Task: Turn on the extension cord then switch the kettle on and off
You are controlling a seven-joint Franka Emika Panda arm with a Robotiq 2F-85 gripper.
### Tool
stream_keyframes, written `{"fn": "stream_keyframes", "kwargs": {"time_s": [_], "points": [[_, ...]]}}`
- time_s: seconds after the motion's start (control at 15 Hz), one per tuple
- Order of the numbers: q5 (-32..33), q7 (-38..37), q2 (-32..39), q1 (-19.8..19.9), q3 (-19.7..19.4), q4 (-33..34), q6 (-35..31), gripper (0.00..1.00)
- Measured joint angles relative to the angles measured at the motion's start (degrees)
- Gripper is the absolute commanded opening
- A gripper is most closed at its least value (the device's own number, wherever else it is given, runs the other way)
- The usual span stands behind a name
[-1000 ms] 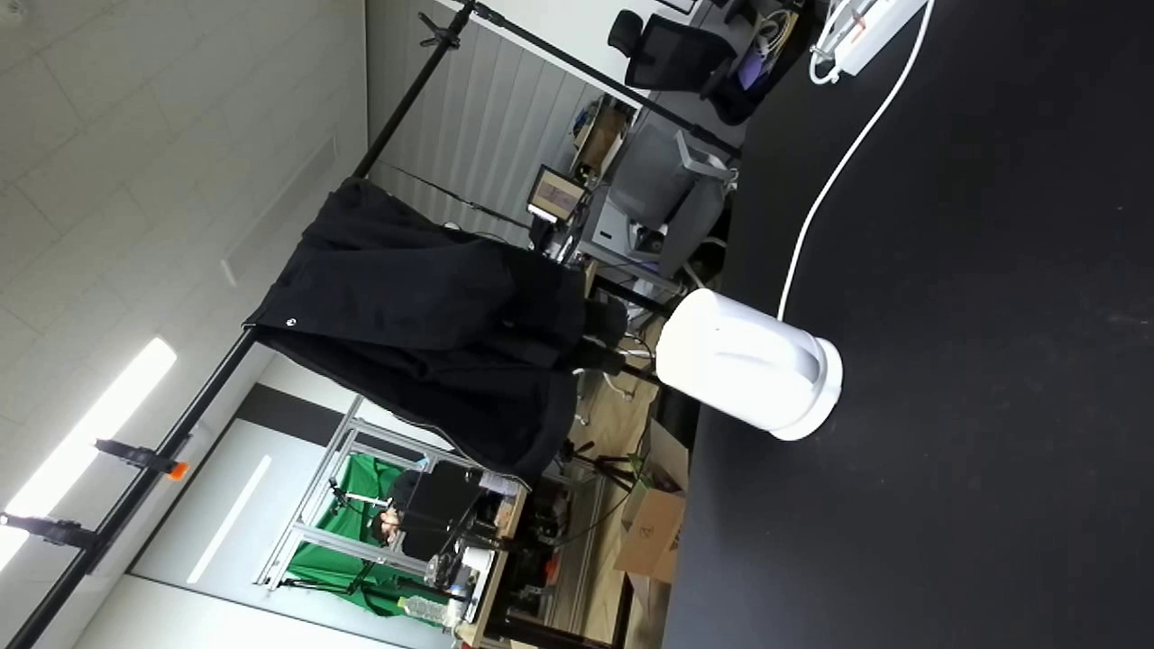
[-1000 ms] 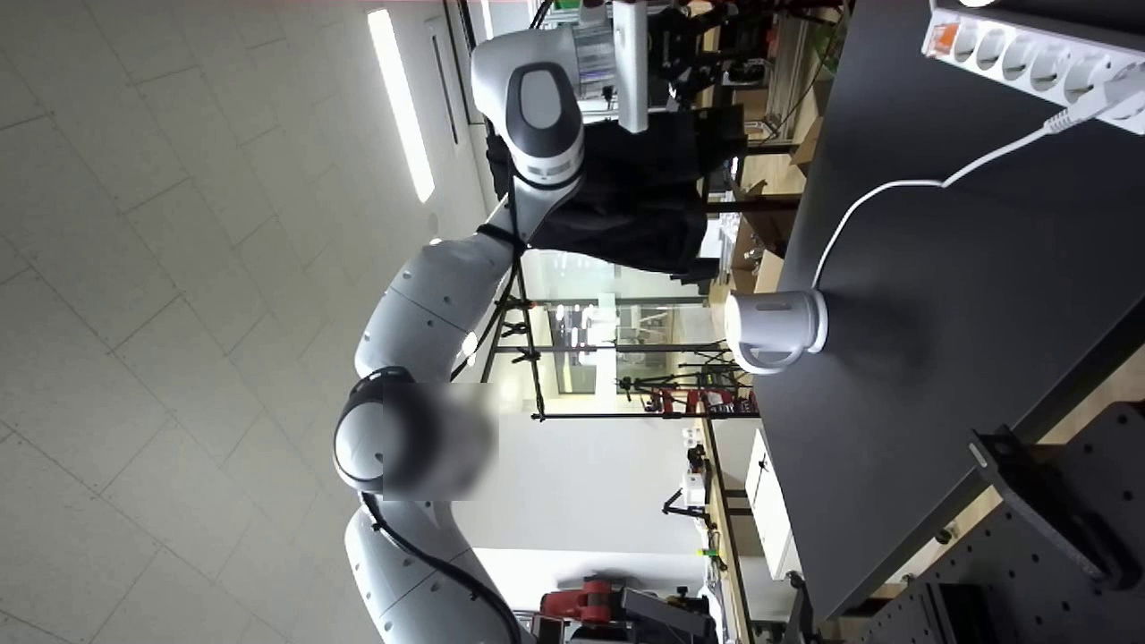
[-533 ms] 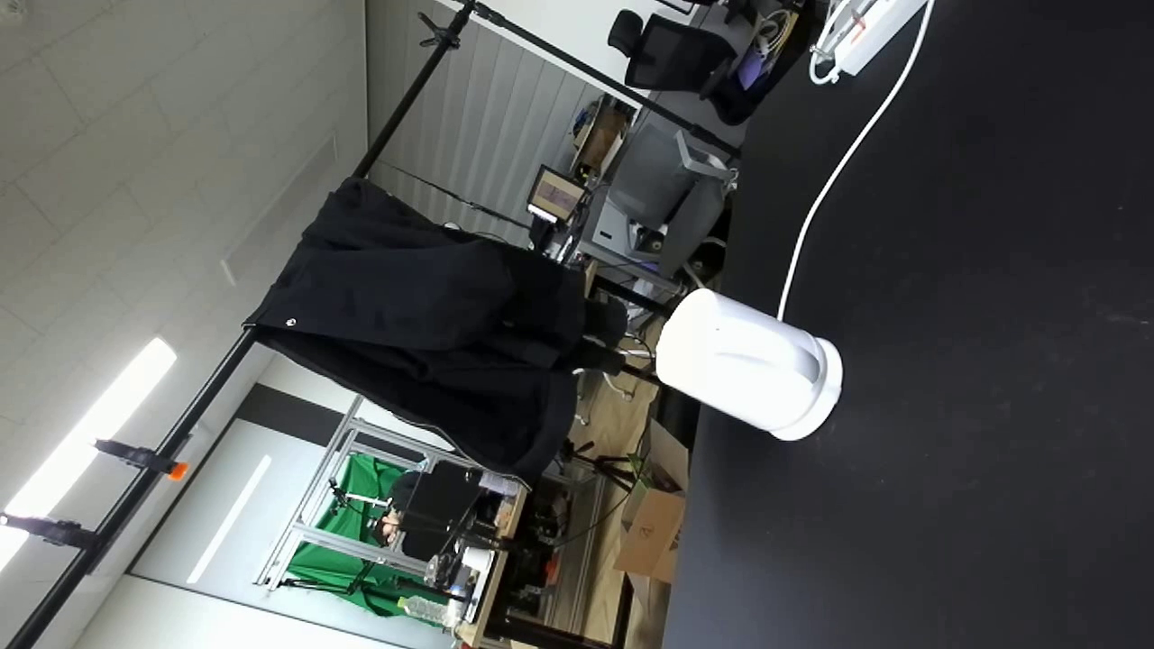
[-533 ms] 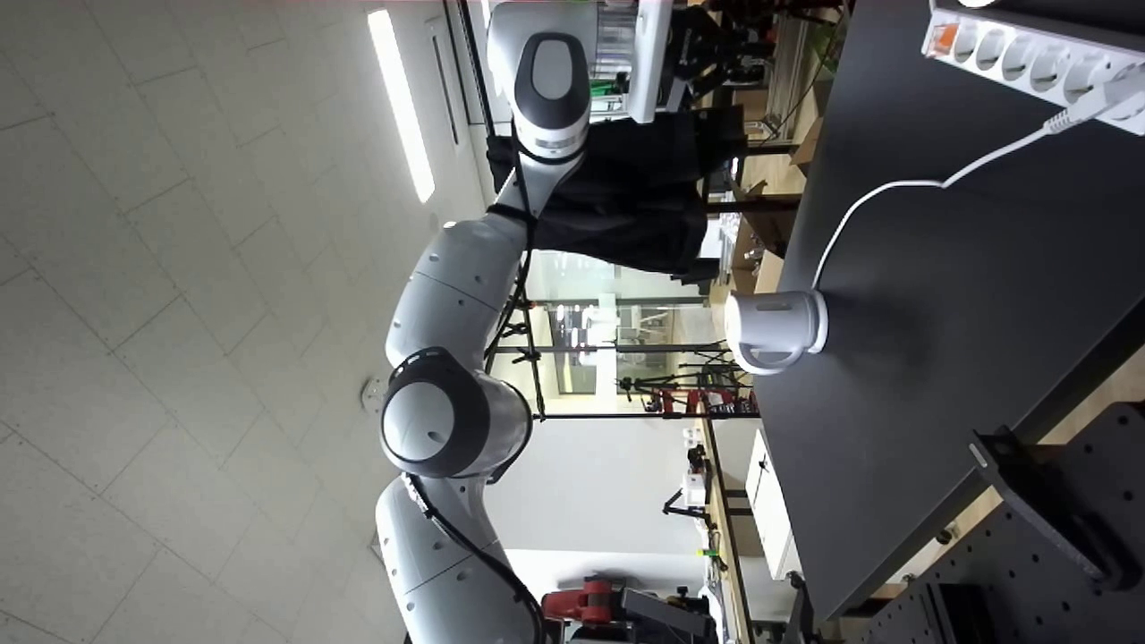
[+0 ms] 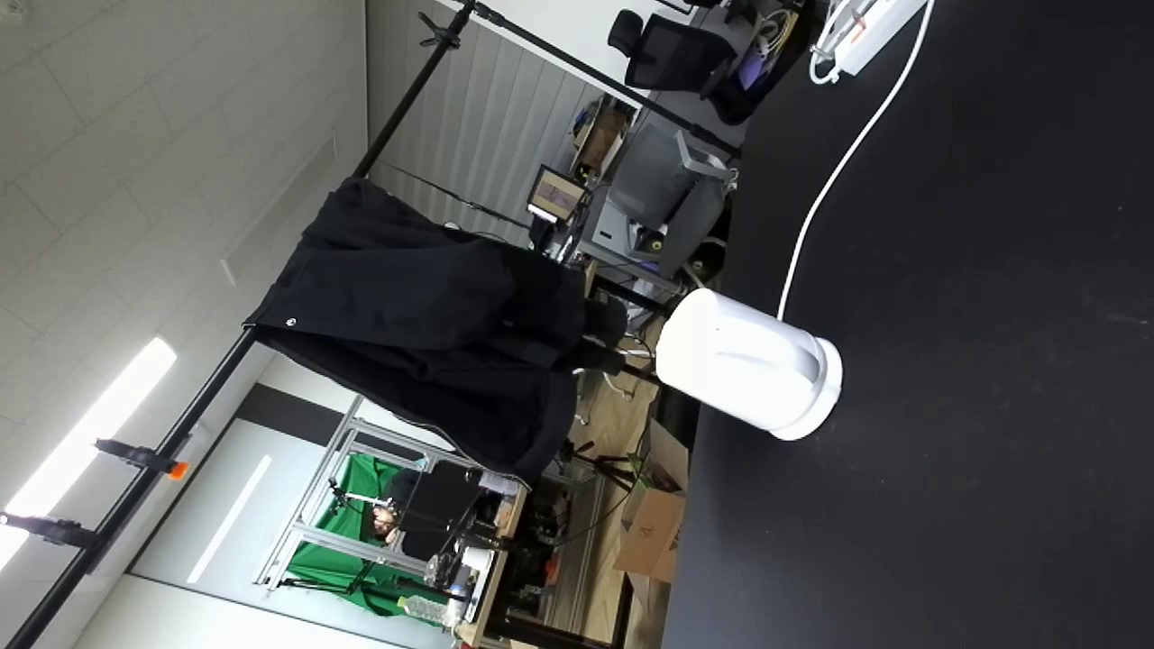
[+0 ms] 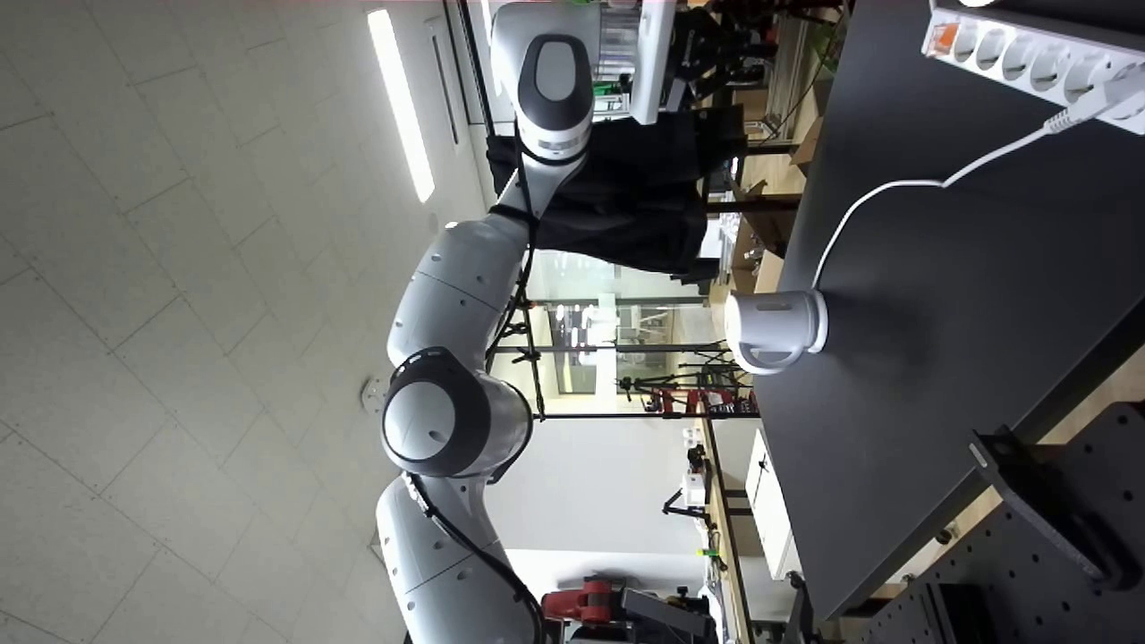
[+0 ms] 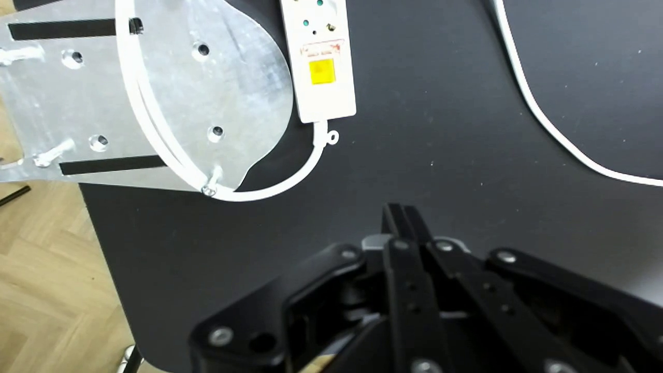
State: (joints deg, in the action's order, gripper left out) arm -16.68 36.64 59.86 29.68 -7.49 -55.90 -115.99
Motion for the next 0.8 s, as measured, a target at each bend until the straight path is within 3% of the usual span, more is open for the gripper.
{"fn": "stream_keyframes", "kwargs": {"time_s": [0.8], "points": [[-1.34,7.07,4.15,2.72,0.85,-0.09,-2.37,0.00]]}}
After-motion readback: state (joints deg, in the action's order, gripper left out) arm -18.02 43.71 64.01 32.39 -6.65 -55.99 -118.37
